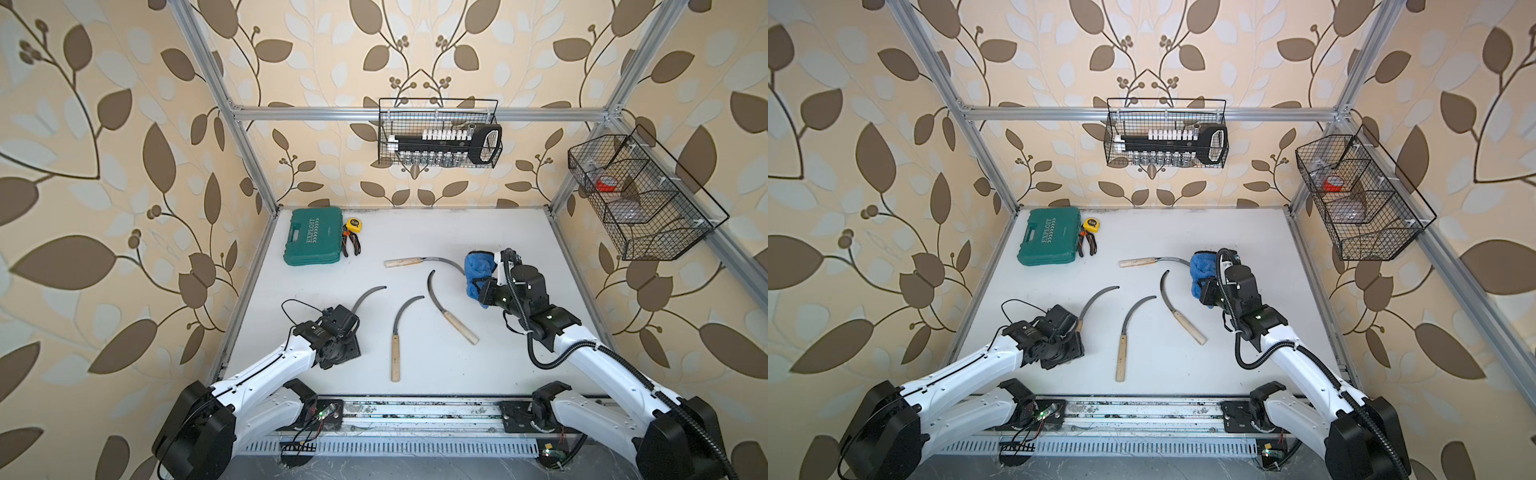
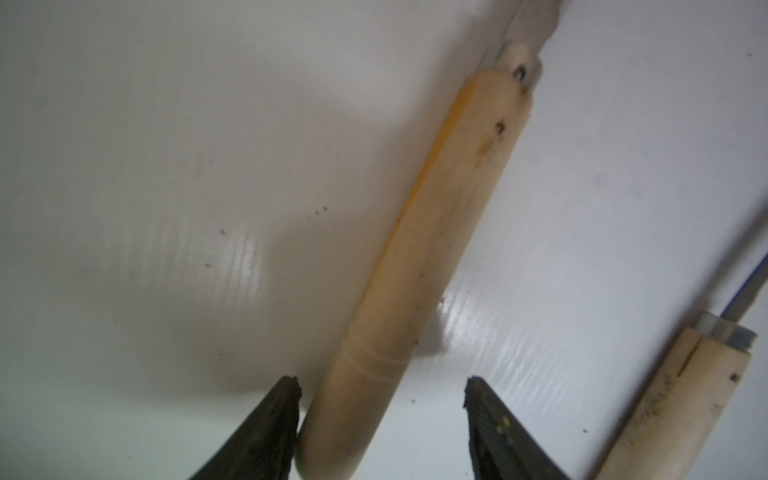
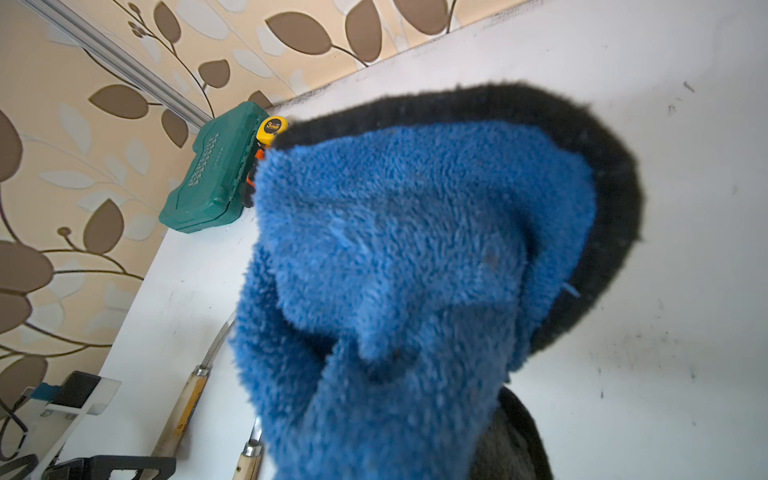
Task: Wipe small sickles with rags
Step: Pick up the small sickle from the center of the board.
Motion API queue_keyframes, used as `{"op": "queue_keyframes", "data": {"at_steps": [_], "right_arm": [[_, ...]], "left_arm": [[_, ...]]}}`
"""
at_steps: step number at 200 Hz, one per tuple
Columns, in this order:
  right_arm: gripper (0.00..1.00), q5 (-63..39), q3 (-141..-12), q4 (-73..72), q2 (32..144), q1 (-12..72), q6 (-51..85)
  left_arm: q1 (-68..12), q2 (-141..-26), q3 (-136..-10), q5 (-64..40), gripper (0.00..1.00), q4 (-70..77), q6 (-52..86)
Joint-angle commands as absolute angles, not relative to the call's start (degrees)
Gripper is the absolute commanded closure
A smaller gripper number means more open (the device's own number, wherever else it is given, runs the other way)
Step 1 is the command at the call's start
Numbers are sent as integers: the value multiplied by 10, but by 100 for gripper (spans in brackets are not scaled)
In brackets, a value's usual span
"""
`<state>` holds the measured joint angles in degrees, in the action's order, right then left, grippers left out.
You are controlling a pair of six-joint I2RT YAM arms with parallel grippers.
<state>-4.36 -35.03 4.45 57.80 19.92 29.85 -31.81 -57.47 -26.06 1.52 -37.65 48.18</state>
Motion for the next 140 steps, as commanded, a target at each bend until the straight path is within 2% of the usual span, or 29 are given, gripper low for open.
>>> {"op": "queue_keyframes", "data": {"at_steps": [1,59,91,140], "right_arm": [[100,-48,-336,34,557,203,305],[100,-55,-321,26,553,204,308],[100,-57,-315,22,549,204,310],[100,-56,-312,25,539,203,313]], "left_arm": [[-330,-565,-257,26,43,-392,505],[-362,-571,-237,53,46,-379,544],[-379,-593,-238,71,61,-376,559],[-392,-584,-249,95,70,-400,566]]}}
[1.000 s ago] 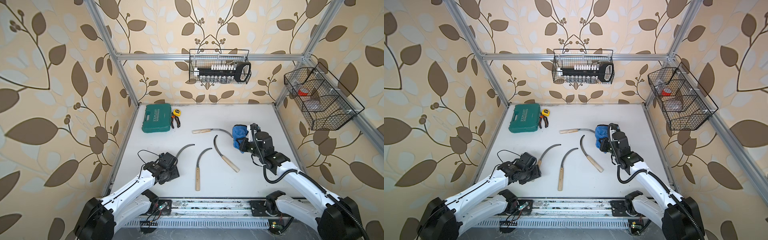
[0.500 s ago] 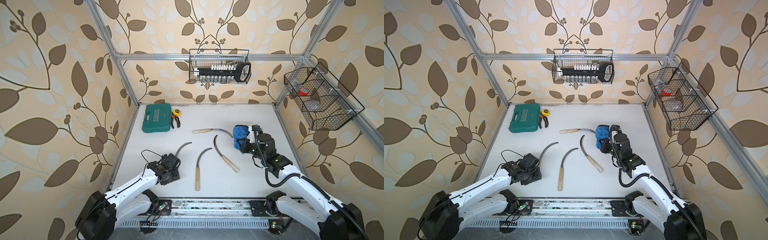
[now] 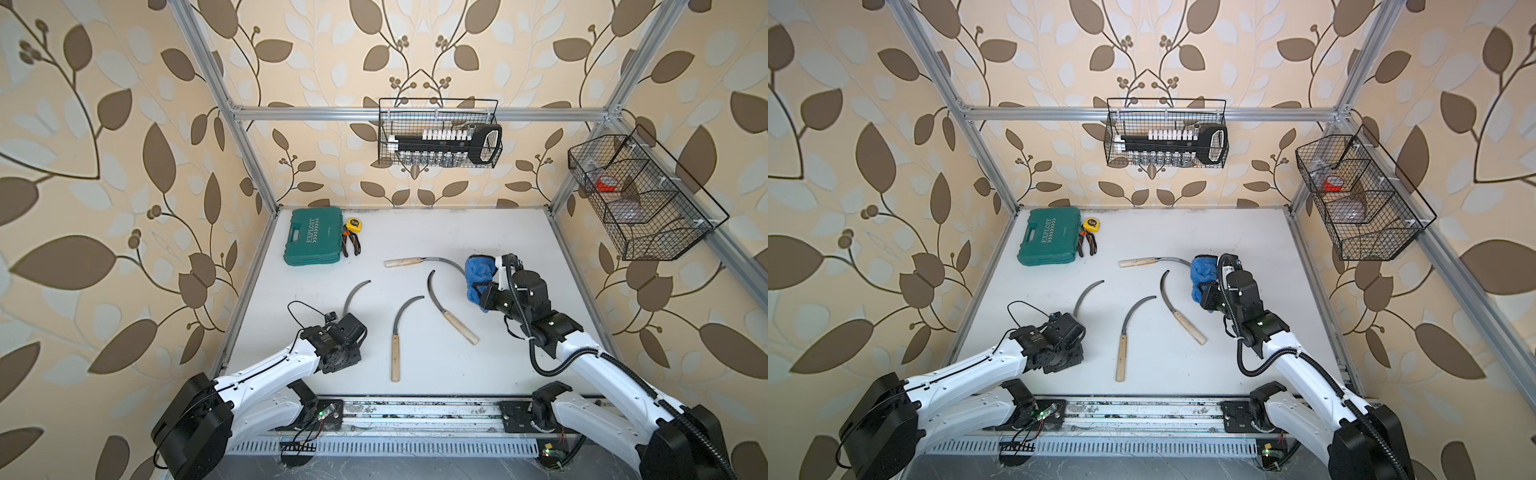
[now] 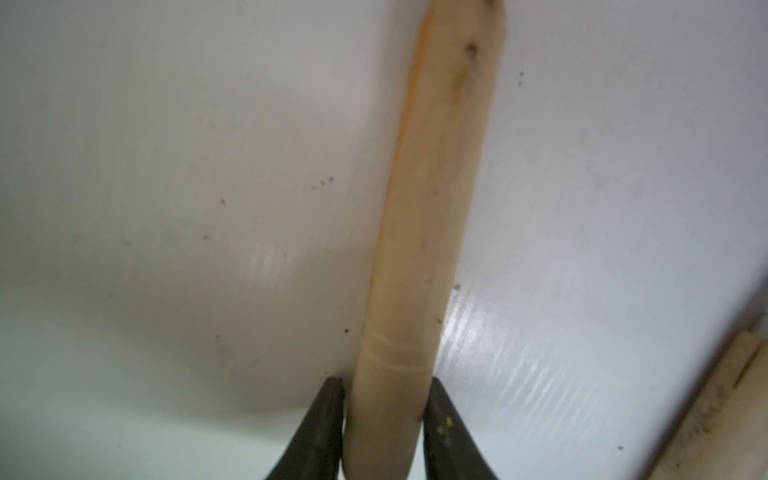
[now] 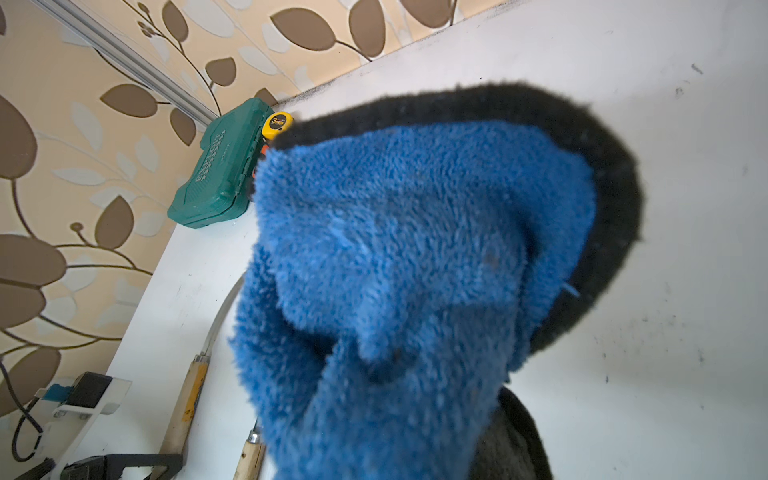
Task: Wipe small sickles with rags
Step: Pick up the small sickle from the center of the board, then adjust the small sickle at the center of the board.
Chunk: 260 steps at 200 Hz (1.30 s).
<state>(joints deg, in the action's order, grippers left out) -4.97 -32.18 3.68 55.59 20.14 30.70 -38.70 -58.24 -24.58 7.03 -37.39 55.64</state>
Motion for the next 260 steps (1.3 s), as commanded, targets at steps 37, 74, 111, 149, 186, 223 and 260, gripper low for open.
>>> {"op": "queue_keyframes", "data": {"at_steps": [37,74,111,149,186,223,260], "right_arm": [[100,-61,-311,33,514,203,317],[100,-52,-316,55,487,203,317],[100,-25,-324,93,438,202,322],[100,-5,-316,125,393,201,338],[100,13,-301,142,371,173,344],[100,-51,-301,128,391,77,340],[100,-148,-283,102,413,-43,345]], "left_arm": [[-398,-587,-256,98,77,-405,565],[-402,-574,-296,113,85,-448,558],[-404,-565,-392,136,91,-487,499],[-411,-642,-501,99,93,-432,386],[-463,-807,-618,63,94,-346,299],[-499,-1005,-755,50,99,-327,199],[-520,-1095,-837,56,99,-351,143]]}}
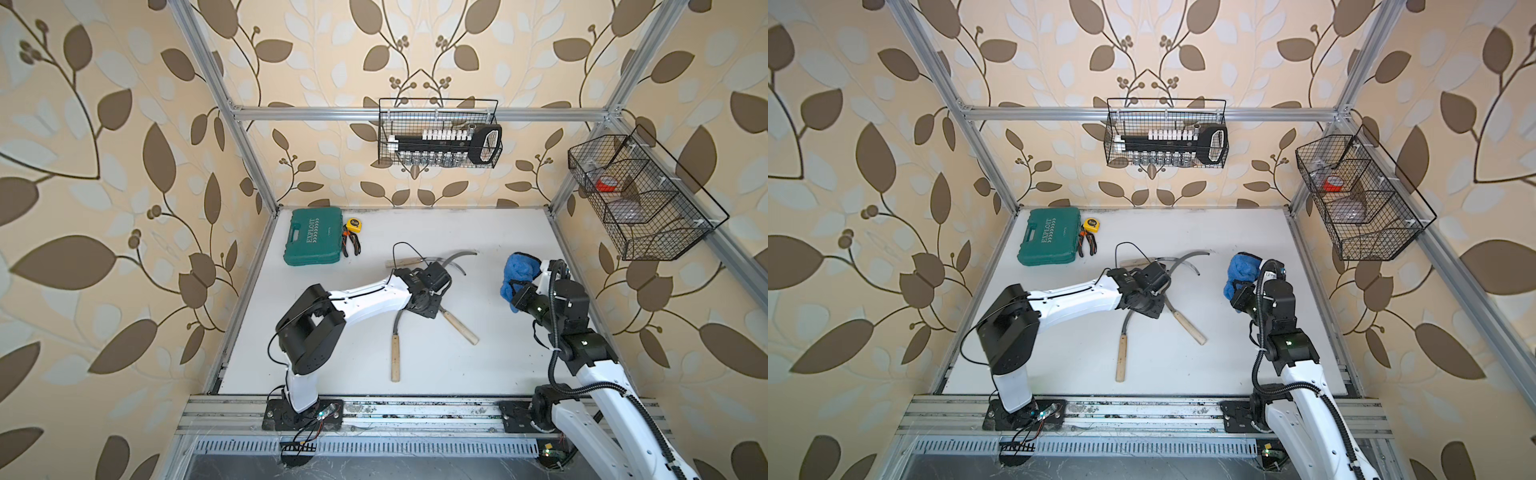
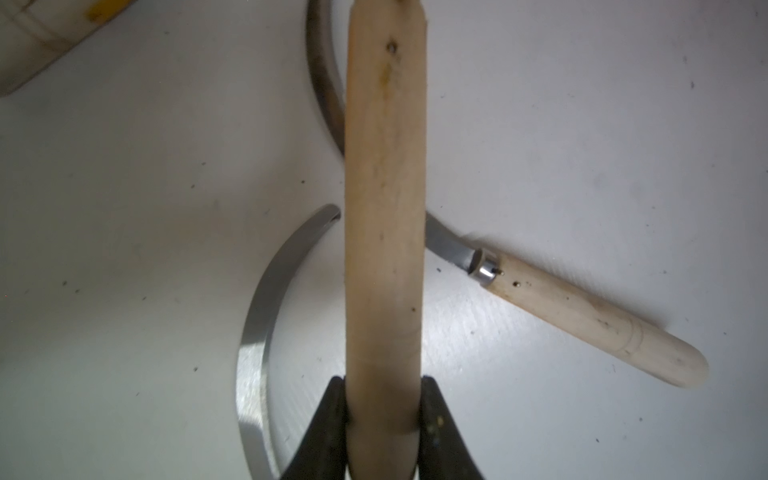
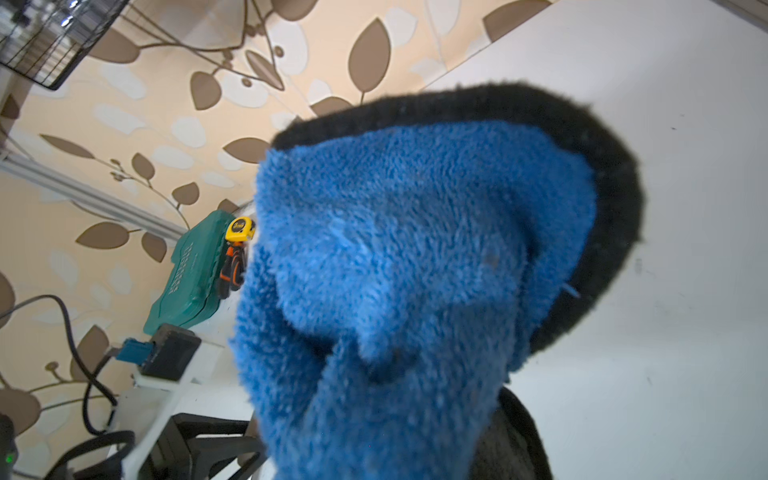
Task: Wipe small sickles with rags
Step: Adjust the small sickle at the center of the board.
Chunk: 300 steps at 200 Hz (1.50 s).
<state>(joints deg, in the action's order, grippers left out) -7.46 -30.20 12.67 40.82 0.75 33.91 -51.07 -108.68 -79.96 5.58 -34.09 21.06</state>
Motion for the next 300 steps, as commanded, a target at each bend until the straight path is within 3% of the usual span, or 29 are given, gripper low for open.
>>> {"op": "queue_keyframes", "data": {"at_steps": [1,35,58,95,159,242,268,300], "right_arm": [[100,-150,-283,102,413,-46,345],[100,-161,-281,107,407,-77,342],[100,-164,-277,109,400,-77,341],[100,-175,-271,107,396,-77,341],[100,-188,-265,106,392,-77,342],[100,-193,-269,121,380,-77,342],[100,-194,-267,121,377,-77,343],[100,-196,-265,122,373,-77,344]], "left_arm": [[-520,-1095,-837,53,99,-350,142],[-523,-1128,-871,4,93,-345,91],[-523,-1166,-908,25,100,-389,87],[-523,-1119,-819,23,93,-341,102],[-530,-1086,-694,30,93,-276,138],[-533,-1055,-663,44,54,-262,152],[-535,-1032,-634,42,53,-235,152],[-535,-1027,-630,47,59,-222,153]]}}
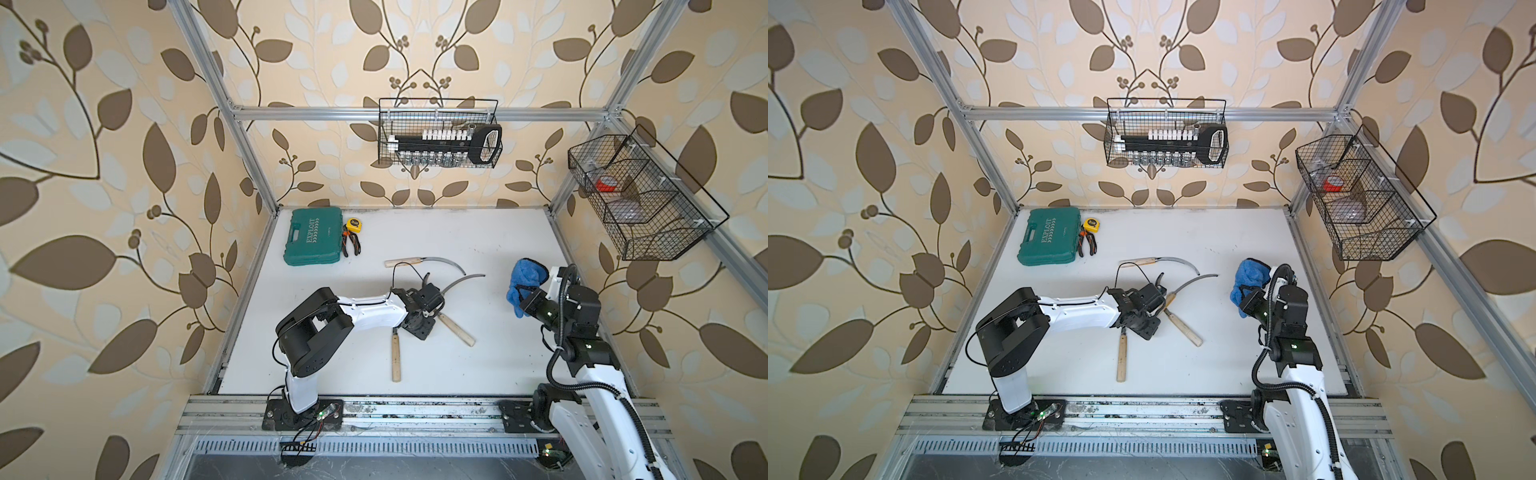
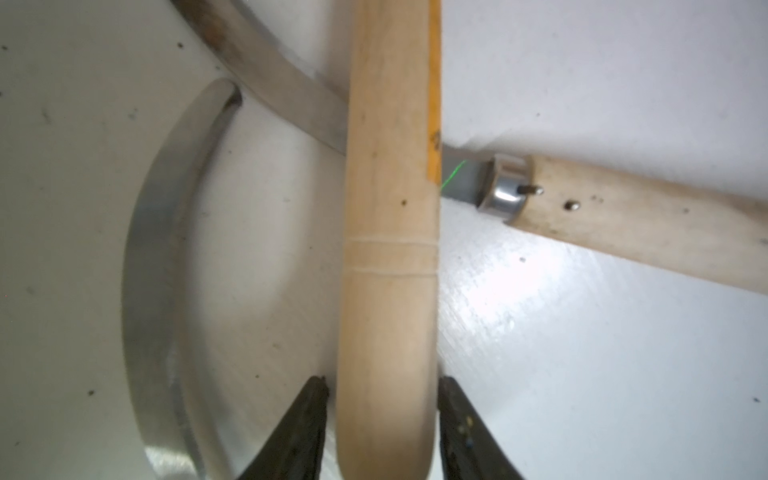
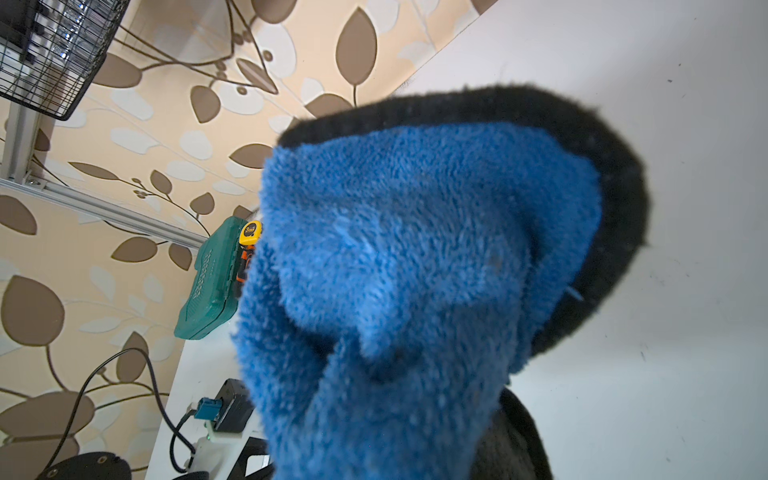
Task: Wipe small sickles with rags
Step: Adjust the small sickle at the center of the board.
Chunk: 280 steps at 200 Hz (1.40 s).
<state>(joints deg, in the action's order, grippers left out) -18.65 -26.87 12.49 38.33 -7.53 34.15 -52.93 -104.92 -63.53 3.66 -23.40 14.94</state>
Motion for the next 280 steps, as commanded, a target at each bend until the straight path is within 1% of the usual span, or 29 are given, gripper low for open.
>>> {"op": "queue_keyframes", "data": {"at_steps": [1,29,43,62,120,154,184,202,211,227,240,246,267,280], "right_arm": [[100,-196,-265,123,373,-77,344],[100,-196,-265,126,370,-77,342],[100,-197,-265,126,370,-77,343],[100,-199,-266,125,372,-77,342],[100,-200,-264,125,371,-77,341],[100,-202,-263,123,372,-77,341],[100,-205,-262,123,372,-77,341],[100,-205,-261,124,371,-76,341],[100,-205,-260,124,370,-76,341],[100,-205,-261,125,369,-76,341],[100,-205,-263,126,367,-76,341],[100,-205,-262,127,367,-76,341],[100,-206,-262,128,365,-76,341],[100,-207,-262,129,364,-76,342]], "left_arm": [[-534,-1027,-630,47,59,-222,153],[-534,-1029,-637,48,59,-220,159],[-534,-1028,-639,48,55,-215,160],[-534,-1025,-643,49,55,-211,164],[-534,-1016,-654,60,66,-212,183],[-534,-1007,-653,73,67,-208,187],[-534,-1010,-664,76,63,-214,187],[-534,-1015,-665,78,62,-214,187],[-534,-1018,-665,78,64,-212,186],[-533,-1018,-663,77,71,-209,187],[-533,-1017,-662,75,71,-209,186],[-533,-1016,-663,77,69,-211,187],[-533,-1015,-663,76,59,-215,186],[-533,-1015,-663,73,56,-217,186]]}}
